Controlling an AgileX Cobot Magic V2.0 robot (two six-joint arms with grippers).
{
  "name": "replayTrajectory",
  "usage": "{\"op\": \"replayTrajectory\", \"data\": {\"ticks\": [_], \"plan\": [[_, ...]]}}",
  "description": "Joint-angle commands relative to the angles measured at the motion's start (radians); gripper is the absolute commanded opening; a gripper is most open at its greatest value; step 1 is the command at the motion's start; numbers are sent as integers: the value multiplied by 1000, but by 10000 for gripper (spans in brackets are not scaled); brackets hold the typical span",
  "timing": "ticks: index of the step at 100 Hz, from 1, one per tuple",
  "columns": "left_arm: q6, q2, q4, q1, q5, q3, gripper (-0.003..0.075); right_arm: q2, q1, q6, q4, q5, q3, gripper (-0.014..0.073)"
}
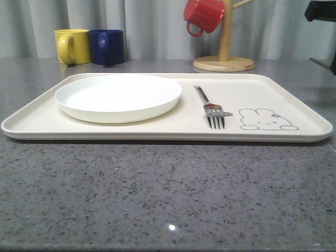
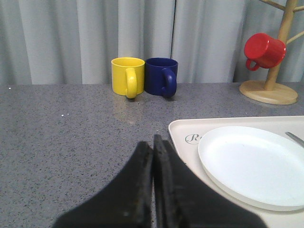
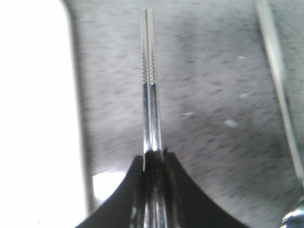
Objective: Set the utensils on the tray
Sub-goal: 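Raise the right gripper and move it back to the chopsticks, then carry the silver chopsticks with the right gripper and lower them beside the fork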
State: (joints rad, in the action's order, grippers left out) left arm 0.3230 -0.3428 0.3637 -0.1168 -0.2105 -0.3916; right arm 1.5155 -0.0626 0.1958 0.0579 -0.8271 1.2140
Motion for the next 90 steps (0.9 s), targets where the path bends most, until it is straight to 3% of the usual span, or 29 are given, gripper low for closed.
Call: {"op": "replayTrajectory", "data": {"ticks": [1, 25, 51, 90], "plan": [[1, -7, 9, -2, 77, -29, -18, -71, -35, 44, 3, 22, 34, 15], [1, -7, 9, -2, 77, -29, -18, -77, -197, 155, -27, 45, 34, 15], [1, -7, 9, -2, 77, -29, -18, -18, -353, 406, -199, 119, 36, 15], [1, -7, 9, -2, 77, -29, -18, 122, -420, 473, -222, 142, 117, 15]]}}
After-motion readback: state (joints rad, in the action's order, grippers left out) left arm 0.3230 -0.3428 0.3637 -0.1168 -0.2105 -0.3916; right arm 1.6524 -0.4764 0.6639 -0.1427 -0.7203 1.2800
